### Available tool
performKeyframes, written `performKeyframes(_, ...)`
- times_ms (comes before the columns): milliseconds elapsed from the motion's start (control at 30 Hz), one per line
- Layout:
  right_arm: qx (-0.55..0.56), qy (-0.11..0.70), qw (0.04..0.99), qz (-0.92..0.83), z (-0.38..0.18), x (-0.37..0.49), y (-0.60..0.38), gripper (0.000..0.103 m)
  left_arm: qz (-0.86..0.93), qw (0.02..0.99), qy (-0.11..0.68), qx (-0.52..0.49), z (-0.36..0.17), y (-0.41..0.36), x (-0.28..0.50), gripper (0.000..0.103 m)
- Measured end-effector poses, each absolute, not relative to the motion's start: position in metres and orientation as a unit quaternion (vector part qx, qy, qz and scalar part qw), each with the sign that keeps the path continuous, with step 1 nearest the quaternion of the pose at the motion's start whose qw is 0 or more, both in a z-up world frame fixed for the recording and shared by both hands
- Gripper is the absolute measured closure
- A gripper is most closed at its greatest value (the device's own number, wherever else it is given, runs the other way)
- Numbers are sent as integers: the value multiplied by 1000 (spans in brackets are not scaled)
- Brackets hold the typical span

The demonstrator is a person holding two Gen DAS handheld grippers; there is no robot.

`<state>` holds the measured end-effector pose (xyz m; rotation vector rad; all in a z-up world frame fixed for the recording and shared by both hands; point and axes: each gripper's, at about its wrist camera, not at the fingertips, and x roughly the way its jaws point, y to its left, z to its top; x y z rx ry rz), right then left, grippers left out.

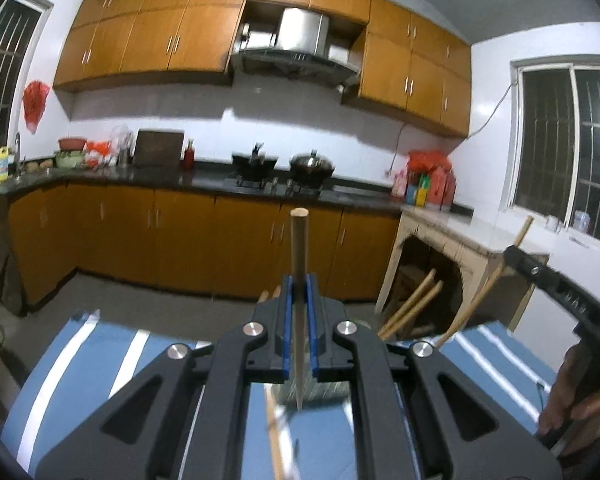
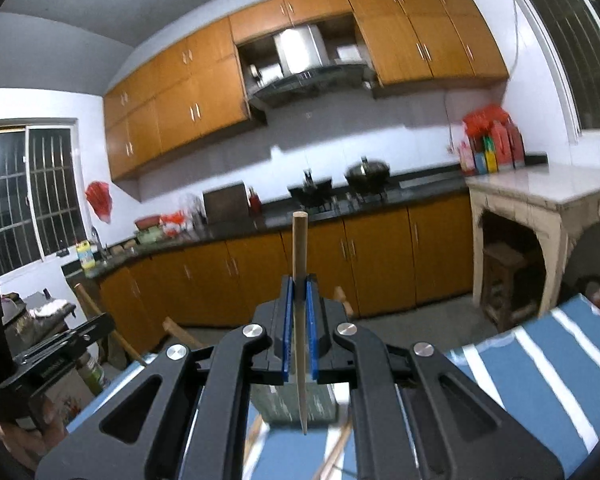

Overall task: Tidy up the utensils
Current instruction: 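Lift both held chopsticks upright and carry them over the green holder, then open both tools to drop the chopsticks into the green holder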

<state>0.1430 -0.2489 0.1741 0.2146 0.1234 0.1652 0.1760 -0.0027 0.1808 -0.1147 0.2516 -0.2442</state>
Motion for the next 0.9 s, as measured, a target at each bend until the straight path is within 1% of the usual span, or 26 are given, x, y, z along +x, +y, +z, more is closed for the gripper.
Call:
performKeyframes(100,107,37,990,83,185,155,-242,96,-117,987,95,-60,201,-18,189,95)
performKeyframes(233,100,24,992,75,185,176,-237,96,-102,990,74,-57,211,-30,210,95)
performKeyframes(333,100,32,992,70,173,194,-233,96,-90,991,80,-52,205,-37,229,95)
performKeyframes(533,100,69,990,68,142,217,-229,96,-82,987,118,-66,178,-35,260,95)
performKeyframes(900,105,129,983,73,123,233,-224,95,-90,981,156,-74,151,-31,279,95)
